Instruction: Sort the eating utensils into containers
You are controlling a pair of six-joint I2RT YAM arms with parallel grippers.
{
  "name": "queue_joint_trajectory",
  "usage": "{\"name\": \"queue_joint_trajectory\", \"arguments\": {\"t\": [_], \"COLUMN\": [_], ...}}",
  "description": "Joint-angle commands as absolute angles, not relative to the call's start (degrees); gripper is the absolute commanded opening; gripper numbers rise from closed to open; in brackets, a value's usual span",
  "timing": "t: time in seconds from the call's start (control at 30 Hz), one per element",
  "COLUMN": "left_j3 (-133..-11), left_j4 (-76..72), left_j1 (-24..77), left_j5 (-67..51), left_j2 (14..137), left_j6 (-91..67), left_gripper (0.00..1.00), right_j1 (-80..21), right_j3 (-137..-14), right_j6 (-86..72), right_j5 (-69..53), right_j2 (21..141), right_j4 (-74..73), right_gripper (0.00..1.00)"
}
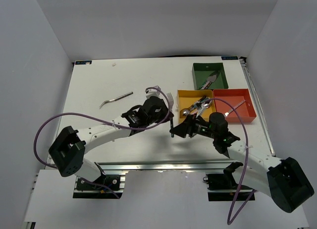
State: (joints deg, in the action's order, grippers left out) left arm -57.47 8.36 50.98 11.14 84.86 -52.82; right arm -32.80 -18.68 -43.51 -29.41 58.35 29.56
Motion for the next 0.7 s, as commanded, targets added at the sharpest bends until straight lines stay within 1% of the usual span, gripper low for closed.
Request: {"name": "queue_joint_trajectory", "arguments": {"t": [0.0,0.03,0.17,0.2,0.23,0.27,0.3,0.33,0.37,0.43,0.47,0.5,0.53,0.57,0.6,0.63,0.67], "left_j3": [-56.60,-56.69,-57.22,-57.30,-57.48,-58.09,-58.62,-59.32,-61.41,-63.97,-65.55,-68.26,-69.42,-70.30,-71.10,-71.02,-70.67], "left_j4": [0.45,0.27,-3.95,-4.04,-3.78,-2.39,-0.81,1.65,4.72,14.82,19.12,27.16,30.81,34.16,39.41,41.20,42.79], "left_j1": [51.94,52.20,52.73,52.82,53.00,53.09,53.00,53.00,53.00,53.00,53.00,53.00,53.09,53.00,53.00,53.00,53.09], "left_j5": [7.65,6.86,4.40,4.22,4.22,4.31,4.65,5.62,9.19,14.82,22.86,27.03,30.90,34.77,41.16,43.31,45.16], "left_j2": [82.01,81.83,81.30,81.04,80.95,80.86,80.95,80.43,79.64,77.27,74.04,72.09,70.07,68.05,64.03,61.98,60.14], "left_j6": [-56.77,-56.95,-57.04,-56.87,-56.52,-55.47,-54.94,-54.15,-53.36,-50.02,-48.97,-47.56,-46.77,-45.80,-43.88,-42.38,-40.88], "left_gripper": [0.00,0.00,0.00,0.00,0.00,0.03,0.16,0.32,0.97,0.98,0.98,0.98,0.98,0.98,0.98,0.98,0.98], "right_j1": [-33.84,-33.75,-34.19,-34.19,-34.10,-34.19,-34.19,-34.10,-33.41,-31.91,-29.29,-27.44,-25.51,-20.96,-18.66,-16.46,-12.17], "right_j3": [-22.93,-23.11,-23.55,-23.73,-23.82,-24.34,-24.69,-24.96,-25.83,-27.24,-29.16,-29.88,-30.58,-31.19,-32.59,-33.83,-35.06], "right_j6": [-42.71,-42.71,-43.07,-42.98,-42.89,-42.72,-42.45,-42.19,-40.45,-38.42,-37.71,-36.92,-36.91,-36.83,-35.96,-35.43,-34.90], "right_j5": [-24.52,-24.43,-23.65,-23.73,-23.82,-23.82,-23.47,-22.42,-18.93,-13.74,-7.97,-5.56,-3.36,-0.47,1.13,3.06,5.86], "right_j2": [59.85,61.33,65.12,65.65,66.35,66.36,66.27,65.05,64.08,61.28,60.39,59.60,58.37,57.92,57.75,58.53,59.41], "right_j4": [31.64,31.64,32.52,32.95,33.74,33.84,33.32,31.05,28.59,22.01,14.32,11.11,8.12,4.00,2.13,0.28,-2.61], "right_gripper": [0.79,0.74,0.64,0.55,0.40,0.00,0.00,0.00,0.00,0.00,0.00,0.00,0.00,0.00,0.00,0.00,0.00]}}
